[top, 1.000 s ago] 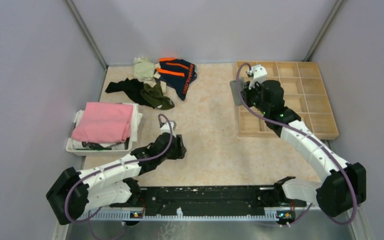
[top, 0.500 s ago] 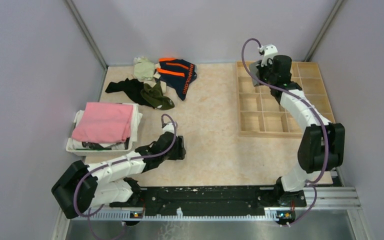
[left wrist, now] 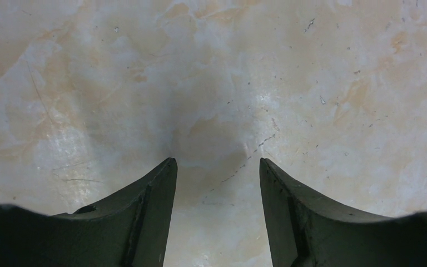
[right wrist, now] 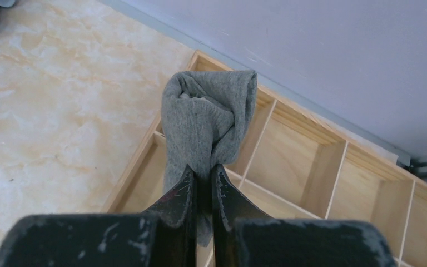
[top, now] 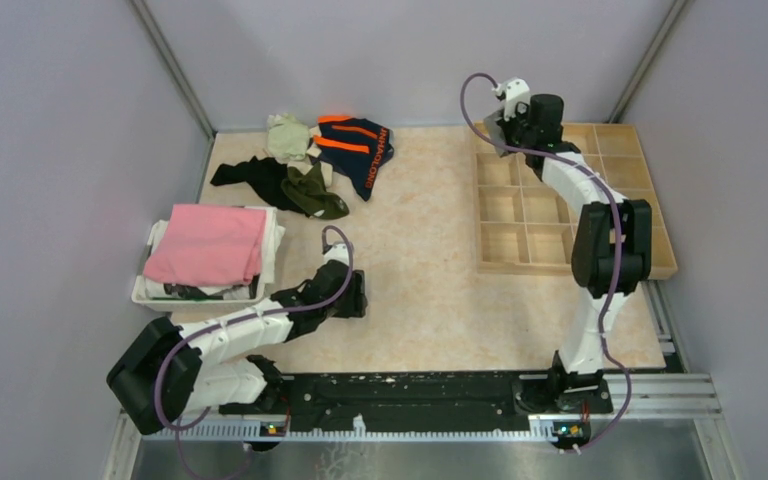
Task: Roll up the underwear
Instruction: Place the underwear in the storage box.
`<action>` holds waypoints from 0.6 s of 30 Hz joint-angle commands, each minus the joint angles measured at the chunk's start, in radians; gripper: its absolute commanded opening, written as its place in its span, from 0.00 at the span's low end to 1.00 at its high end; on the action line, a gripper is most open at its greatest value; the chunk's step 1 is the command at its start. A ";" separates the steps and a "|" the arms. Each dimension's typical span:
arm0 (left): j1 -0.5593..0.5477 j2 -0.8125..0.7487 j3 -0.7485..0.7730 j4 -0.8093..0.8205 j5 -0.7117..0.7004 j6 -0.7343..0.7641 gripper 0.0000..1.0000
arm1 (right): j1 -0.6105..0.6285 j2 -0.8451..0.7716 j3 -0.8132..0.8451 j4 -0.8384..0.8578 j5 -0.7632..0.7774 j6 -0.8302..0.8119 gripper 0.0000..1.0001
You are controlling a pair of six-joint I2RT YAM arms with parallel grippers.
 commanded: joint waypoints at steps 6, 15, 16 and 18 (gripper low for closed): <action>0.039 0.029 0.035 0.046 0.011 0.035 0.63 | -0.009 0.178 0.209 0.144 -0.067 -0.188 0.00; 0.056 0.042 0.031 0.057 0.014 0.045 0.64 | -0.021 0.327 0.380 0.085 -0.104 -0.320 0.00; 0.059 0.042 0.031 0.060 0.016 0.045 0.64 | -0.021 0.341 0.395 0.073 -0.105 -0.325 0.00; 0.063 0.043 0.033 0.062 0.020 0.047 0.64 | -0.022 0.368 0.412 0.059 -0.108 -0.334 0.00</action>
